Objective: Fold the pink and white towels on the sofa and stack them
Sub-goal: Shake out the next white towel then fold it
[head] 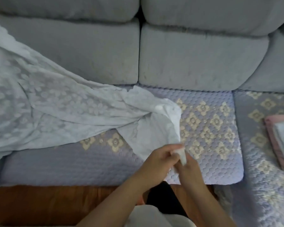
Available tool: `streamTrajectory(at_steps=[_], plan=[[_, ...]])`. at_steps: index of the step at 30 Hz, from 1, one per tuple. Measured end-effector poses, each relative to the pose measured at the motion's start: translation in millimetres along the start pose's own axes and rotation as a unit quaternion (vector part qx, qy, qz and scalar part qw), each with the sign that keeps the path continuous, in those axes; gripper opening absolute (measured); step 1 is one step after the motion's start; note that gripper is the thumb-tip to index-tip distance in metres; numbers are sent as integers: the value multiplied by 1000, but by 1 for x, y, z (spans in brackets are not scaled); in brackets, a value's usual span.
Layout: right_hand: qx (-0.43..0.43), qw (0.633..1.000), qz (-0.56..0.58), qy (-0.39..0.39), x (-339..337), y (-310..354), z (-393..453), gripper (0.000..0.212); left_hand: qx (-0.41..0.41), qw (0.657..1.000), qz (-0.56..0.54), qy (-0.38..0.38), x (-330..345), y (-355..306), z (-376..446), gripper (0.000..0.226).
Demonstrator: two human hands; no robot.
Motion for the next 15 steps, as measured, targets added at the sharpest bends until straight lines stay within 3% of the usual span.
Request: streamTrajectory(at_steps=[2, 4, 8, 11, 13, 15], plan=[[-3, 992, 104, -69, -65, 11, -18, 20, 34, 999, 11, -4, 5, -17, -6, 44], [-4, 962, 251, -103, -115, 27, -32, 19, 52, 992, 112, -15, 7, -24, -11, 52], [-48, 855, 514, -41, -200, 65, -62, 27, 34, 956, 289, -25, 16, -14, -14, 99], [-96, 823, 560, 7, -245, 79, -73, 26, 114, 933, 308, -146, 42, -14, -15, 117], [-109, 835, 539, 29, -269, 75, -69, 32, 153, 923, 283, -212, 65, -20, -11, 117], [-119, 855, 499, 71, -293, 66, -63, 39, 178, 900, 326, -229, 88, -23, -1, 108]])
Point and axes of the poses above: each hand's wrist, its own z-axis towards the middle knuckle, its own x-axis out of the palm, y = z × x, the point moved 2 cm from there along z, towards the middle knuckle, and after that the axes turned 15 degrees about -z, right-handed, at the moved point
